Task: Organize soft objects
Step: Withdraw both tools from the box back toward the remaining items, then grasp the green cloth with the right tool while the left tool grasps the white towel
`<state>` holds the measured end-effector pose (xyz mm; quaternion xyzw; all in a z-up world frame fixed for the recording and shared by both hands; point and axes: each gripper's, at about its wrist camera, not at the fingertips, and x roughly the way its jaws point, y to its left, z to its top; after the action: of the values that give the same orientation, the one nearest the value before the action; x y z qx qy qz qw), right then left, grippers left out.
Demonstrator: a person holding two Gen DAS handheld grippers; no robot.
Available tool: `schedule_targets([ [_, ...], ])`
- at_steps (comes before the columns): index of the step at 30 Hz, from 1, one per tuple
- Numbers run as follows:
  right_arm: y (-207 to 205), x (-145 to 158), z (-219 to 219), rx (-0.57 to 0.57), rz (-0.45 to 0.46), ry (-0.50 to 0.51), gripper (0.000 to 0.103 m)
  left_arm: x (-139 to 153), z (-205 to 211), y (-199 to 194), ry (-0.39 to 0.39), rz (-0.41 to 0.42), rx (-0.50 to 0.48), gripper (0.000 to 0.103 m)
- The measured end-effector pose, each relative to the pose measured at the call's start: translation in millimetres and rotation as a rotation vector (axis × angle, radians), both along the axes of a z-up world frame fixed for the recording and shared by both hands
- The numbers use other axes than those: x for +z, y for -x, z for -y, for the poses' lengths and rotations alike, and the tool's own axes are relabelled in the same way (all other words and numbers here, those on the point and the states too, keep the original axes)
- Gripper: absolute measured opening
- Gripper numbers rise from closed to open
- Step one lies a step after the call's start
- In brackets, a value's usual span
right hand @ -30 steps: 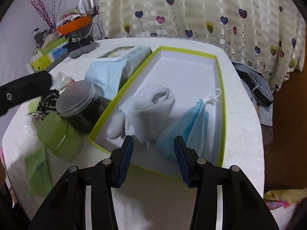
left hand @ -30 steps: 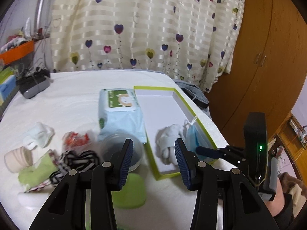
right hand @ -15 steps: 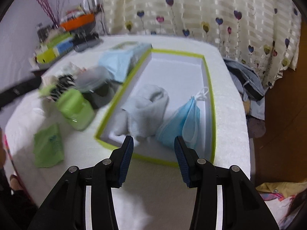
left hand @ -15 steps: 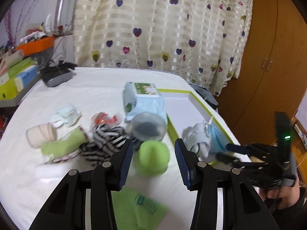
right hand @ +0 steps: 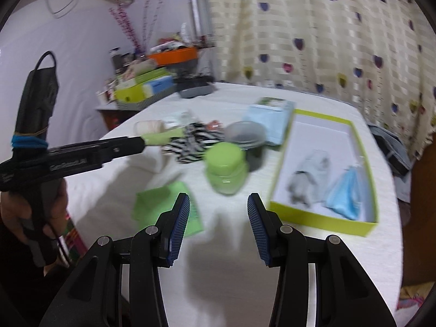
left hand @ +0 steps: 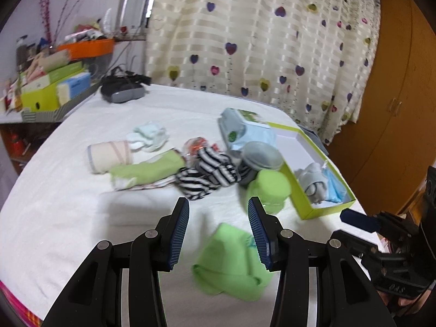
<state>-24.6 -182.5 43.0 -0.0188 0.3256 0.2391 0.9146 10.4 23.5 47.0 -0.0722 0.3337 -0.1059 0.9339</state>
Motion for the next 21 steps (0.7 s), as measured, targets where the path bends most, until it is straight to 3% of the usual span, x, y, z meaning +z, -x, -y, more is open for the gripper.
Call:
schedule_targets([
  [6,-0.6,-16.7,-36.3,0.085,-0.027,0.015,0.052,-9.9,-27.1,4.0,-0.007,-0.003,0.041,0.047],
  [15,-18.2,-41.4,-68.4,0.145,-0.094,0.058,0.052,-26.0,-60.9,-2.3,-0.027,-0.025,0.113,0.055],
  [19,-23.5,-52.0,-78.4,0.165,-0.121,0.1,0.052,-31.5,-74.2,-10.2,-0.04,-0.04,0.141,0.068],
  [21,-27.1,-56.9,-81.8,0.166,-0.131,0.12,0.052,-34.2,-80.8,-16.8,-0.047,-0.041,0.147,0.068],
])
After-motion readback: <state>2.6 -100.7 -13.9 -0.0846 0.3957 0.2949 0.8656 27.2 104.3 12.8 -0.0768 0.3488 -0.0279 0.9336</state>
